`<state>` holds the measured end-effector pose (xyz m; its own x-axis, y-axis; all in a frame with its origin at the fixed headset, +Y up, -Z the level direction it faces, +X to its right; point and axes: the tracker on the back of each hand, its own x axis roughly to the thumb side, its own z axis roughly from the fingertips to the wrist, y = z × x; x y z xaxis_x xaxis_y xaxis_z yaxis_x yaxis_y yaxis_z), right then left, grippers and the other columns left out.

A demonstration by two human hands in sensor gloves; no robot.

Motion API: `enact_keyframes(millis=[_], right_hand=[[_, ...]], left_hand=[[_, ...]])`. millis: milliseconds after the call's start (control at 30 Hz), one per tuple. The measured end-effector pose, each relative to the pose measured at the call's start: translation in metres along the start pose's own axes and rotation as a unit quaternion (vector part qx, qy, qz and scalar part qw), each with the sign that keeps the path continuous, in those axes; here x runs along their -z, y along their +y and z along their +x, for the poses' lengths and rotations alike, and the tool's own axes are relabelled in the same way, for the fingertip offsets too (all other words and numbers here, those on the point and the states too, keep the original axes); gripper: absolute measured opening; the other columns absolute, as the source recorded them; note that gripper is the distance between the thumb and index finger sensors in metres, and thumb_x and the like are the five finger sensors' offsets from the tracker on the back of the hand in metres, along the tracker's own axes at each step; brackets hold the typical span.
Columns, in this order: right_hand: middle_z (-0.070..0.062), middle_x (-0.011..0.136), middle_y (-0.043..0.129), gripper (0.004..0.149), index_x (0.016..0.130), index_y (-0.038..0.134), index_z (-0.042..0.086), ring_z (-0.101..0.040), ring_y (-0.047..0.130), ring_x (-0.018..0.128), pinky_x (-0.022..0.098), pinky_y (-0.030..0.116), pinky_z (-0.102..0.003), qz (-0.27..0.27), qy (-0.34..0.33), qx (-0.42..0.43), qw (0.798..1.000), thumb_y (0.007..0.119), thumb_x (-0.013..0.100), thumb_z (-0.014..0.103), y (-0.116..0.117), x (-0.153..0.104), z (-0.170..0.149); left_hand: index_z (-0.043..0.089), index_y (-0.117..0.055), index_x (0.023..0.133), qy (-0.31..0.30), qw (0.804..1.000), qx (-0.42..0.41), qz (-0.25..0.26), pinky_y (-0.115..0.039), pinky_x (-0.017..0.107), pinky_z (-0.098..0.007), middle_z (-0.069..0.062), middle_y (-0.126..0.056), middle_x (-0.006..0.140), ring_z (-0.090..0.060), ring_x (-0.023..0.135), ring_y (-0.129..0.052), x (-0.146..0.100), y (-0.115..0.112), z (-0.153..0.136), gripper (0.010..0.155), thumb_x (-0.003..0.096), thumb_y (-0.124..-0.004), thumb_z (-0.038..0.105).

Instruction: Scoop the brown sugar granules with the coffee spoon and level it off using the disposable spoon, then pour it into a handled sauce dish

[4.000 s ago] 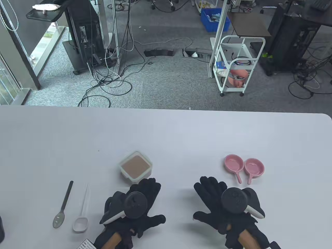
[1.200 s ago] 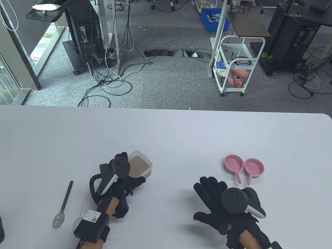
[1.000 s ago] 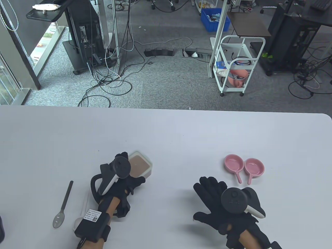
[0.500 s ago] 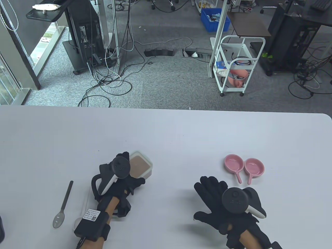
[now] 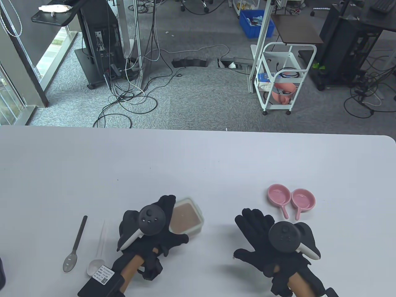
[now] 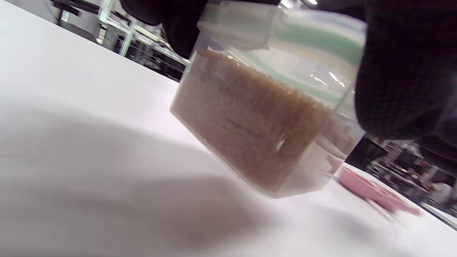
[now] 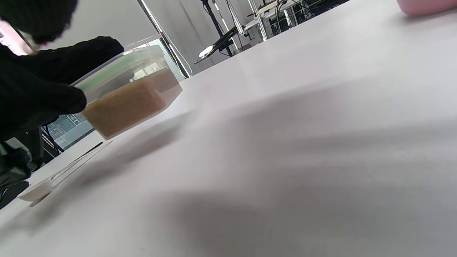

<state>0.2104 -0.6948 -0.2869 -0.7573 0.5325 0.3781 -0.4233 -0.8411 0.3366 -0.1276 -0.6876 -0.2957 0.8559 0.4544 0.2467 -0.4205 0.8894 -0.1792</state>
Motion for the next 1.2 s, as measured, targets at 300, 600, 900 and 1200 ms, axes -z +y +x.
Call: enact_keyframes(millis=[300,600,900,1200], right_hand=[[0.003,0.12,0.017,0.088,0.112,0.032,0.039,-0.028,0.011,0.112,0.076,0.005,-0.048,0.002,0.0,0.005,1.0,0.075,0.042,0.069,-0.001,-0.001,-0.002],[0.003,0.12,0.018,0.088,0.112,0.032,0.039,-0.029,0.012,0.112,0.076,0.006,-0.048,0.032,-0.01,0.012,0.999,0.076,0.042,0.069,0.005,0.002,0.0],[0.002,0.12,0.019,0.088,0.113,0.033,0.037,-0.029,0.014,0.112,0.076,0.008,-0.049,0.065,-0.006,0.013,0.998,0.075,0.043,0.068,0.017,0.007,0.002],[-0.004,0.121,0.031,0.086,0.114,0.041,0.029,-0.038,0.031,0.112,0.078,0.023,-0.054,0.065,0.016,0.018,0.998,0.075,0.044,0.065,0.015,0.007,-0.001]], left_hand=[[0.028,-0.03,0.114,-0.107,0.991,-0.014,-0.079,-0.049,0.086,-0.052,-0.001,-0.04,0.123,-0.034,0.115,-0.061,-0.015,-0.039,0.059,0.12,0.0255,-0.097,0.073],[0.029,-0.029,0.114,-0.132,0.987,0.002,-0.086,-0.047,0.086,-0.052,0.0,-0.038,0.124,-0.033,0.116,-0.058,-0.014,-0.055,0.062,0.12,0.0265,-0.098,0.071],[0.03,-0.026,0.114,-0.124,0.986,0.006,-0.111,-0.045,0.086,-0.051,0.001,-0.033,0.124,-0.034,0.118,-0.054,-0.007,-0.063,0.052,0.119,0.0279,-0.098,0.068],[0.03,-0.024,0.114,-0.12,0.986,0.004,-0.117,-0.044,0.087,-0.049,0.003,-0.031,0.124,-0.032,0.119,-0.051,-0.005,-0.065,0.048,0.119,0.0286,-0.098,0.068]])
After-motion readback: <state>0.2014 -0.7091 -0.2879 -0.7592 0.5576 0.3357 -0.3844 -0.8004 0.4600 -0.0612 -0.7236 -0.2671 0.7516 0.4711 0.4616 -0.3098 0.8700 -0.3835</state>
